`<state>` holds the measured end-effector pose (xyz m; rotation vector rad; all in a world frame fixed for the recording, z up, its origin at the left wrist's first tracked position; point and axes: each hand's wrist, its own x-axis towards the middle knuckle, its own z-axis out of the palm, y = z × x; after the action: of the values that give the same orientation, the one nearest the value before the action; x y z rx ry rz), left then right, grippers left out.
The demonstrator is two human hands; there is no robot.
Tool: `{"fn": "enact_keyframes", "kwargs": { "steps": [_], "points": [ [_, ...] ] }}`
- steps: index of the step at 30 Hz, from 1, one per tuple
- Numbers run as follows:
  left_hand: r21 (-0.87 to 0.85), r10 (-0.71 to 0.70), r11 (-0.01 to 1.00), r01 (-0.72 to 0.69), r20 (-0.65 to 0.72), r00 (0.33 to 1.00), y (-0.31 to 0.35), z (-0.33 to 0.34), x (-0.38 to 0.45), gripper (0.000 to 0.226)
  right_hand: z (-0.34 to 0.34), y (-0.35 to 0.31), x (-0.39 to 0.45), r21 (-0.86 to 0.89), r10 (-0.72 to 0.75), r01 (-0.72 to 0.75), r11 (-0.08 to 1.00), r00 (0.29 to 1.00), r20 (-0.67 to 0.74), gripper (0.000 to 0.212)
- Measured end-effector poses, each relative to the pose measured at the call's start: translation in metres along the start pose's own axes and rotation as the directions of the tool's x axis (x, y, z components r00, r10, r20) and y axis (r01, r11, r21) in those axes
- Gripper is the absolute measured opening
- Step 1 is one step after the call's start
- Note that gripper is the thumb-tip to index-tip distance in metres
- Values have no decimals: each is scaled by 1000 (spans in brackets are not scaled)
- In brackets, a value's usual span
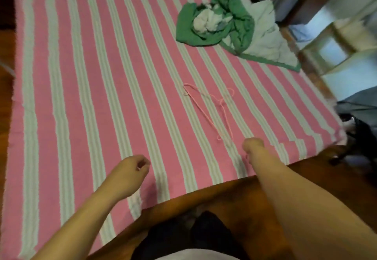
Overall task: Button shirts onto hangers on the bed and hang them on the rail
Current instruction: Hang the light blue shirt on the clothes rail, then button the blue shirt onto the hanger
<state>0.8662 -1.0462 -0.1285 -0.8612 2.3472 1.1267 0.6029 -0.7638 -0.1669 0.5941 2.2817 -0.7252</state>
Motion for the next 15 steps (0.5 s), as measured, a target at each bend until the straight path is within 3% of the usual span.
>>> {"fn": "enact_keyframes", "kwargs": {
  "steps": [3,7,10,15],
  "points": [
    [29,41,999,-42,38,998,27,6,7,19,10,31,-15,46,1,-7,999,992,125,36],
    [116,128,983,-145,146,981,90,27,22,18,-30,78,-12,240,96,-123,963,988,121,26],
    [156,258,946,-284,169,951,176,43,33,21,-113,104,4,425,138,-144,894,989,46,25],
    [139,517,834,-534,143,844,375,89,35,16,-309,128,39,610,-13,124,782,983,-184,24]
  ]
}}
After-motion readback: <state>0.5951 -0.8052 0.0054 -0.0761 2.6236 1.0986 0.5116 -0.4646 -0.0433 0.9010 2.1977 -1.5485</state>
